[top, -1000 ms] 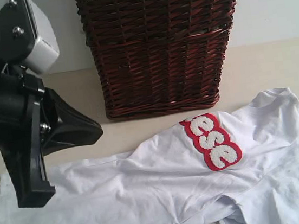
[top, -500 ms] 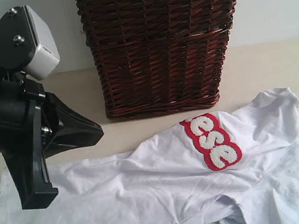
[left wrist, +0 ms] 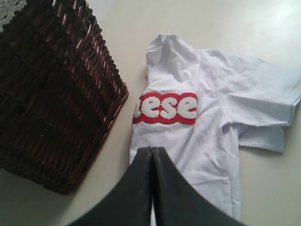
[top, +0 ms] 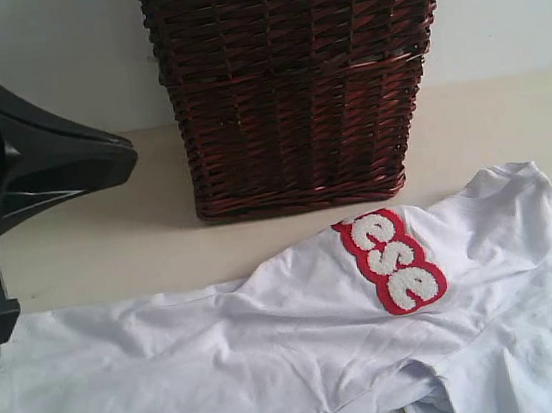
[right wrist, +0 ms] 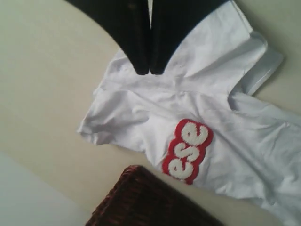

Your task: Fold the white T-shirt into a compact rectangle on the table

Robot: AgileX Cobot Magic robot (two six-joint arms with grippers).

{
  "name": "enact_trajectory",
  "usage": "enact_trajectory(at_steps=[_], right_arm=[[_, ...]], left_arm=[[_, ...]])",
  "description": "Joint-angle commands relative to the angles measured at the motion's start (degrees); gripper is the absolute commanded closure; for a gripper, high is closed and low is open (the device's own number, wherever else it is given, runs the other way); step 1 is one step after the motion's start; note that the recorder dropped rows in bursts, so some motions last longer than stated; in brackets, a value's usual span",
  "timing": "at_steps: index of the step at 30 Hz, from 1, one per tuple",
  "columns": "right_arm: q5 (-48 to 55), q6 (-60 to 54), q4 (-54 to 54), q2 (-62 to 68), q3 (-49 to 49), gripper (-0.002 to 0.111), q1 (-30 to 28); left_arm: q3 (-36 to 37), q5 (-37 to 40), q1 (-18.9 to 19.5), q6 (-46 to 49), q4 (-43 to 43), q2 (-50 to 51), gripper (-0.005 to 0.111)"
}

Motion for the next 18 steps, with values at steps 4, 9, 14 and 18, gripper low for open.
enact_trajectory(at_steps=[4, 9, 14, 18], right_arm=[[-3.7, 1.7, 0.8, -6.7, 0.1, 0.108, -0.4], [2.4, -8.4, 5.5, -5.7, 1.3, 0.105, -0.3], [3.3, -26.9, 11.5, -1.4, 8.3, 0.077, -0.3], [3.3, -24.2, 11.7, 3.6, 12.6, 0.056, -0.3]], left_arm=[[0.7, -0.6, -0.2, -0.1, -0.5, 0.0, 0.107], [4.6, -0.9, -0.2, -0.1, -0.5, 1.0, 0.107], [11.3, -2.9, -0.2, -0.1, -0.5, 2.7, 0.107], [15.0, -4.9, -0.2, 0.1, -0.5, 3.6, 0.107]])
